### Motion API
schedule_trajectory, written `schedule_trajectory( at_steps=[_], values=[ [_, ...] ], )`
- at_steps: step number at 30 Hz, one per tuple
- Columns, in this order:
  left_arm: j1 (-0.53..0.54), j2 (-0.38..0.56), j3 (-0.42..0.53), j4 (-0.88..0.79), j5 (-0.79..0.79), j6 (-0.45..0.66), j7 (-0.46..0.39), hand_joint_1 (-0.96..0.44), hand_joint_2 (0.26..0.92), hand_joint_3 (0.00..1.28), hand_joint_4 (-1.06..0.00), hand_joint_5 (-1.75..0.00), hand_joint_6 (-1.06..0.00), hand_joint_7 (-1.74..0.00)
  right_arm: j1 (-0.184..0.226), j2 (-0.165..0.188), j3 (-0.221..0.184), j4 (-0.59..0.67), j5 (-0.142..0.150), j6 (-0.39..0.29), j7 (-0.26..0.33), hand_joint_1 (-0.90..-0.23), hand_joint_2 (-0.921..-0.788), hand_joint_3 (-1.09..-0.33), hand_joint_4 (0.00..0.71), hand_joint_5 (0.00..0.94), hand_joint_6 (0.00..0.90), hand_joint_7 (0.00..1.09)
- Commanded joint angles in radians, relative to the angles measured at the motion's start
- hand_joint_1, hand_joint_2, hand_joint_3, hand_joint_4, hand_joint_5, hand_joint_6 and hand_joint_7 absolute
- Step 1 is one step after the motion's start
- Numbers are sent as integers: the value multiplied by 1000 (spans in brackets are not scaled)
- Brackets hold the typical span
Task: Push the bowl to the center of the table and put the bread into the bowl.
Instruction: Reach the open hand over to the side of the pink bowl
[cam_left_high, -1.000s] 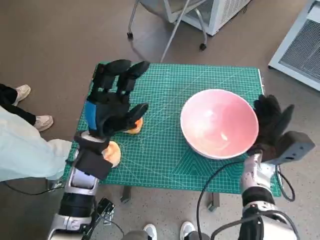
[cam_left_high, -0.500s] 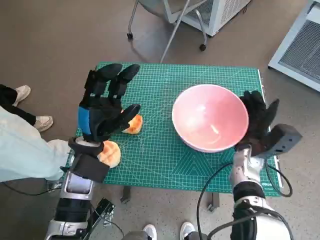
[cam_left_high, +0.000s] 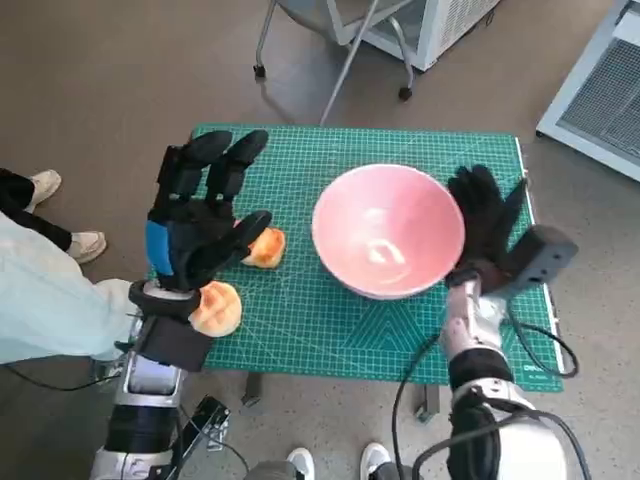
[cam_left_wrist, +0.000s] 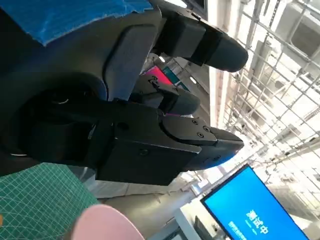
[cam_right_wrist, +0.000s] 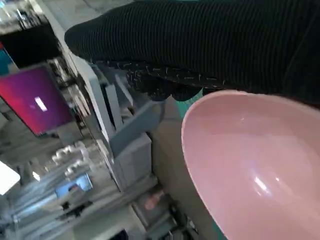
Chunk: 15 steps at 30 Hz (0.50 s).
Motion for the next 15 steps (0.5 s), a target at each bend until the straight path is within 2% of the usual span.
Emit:
schedule_trajectory(
  at_steps=[1,5,15],
  values=[
    [18,-1,9,-19,-4,10,13,-111,919,110,-268,-580,-327,-780,-5,18,8,22,-17,37,-18,-497,-921,-918,236,4,-1,810],
    [19,-4,8,-20,-3,15,14,-109,921,107,-269,-580,-326,-781,-15,22,6,25,-20,55,-17,-499,-921,-919,230,1,-1,799],
    [16,-3,3,-14,6,13,21,-111,921,106,-269,-580,-324,-783,-36,16,27,26,-57,76,-38,-502,-921,-938,227,6,-1,787]
  ],
)
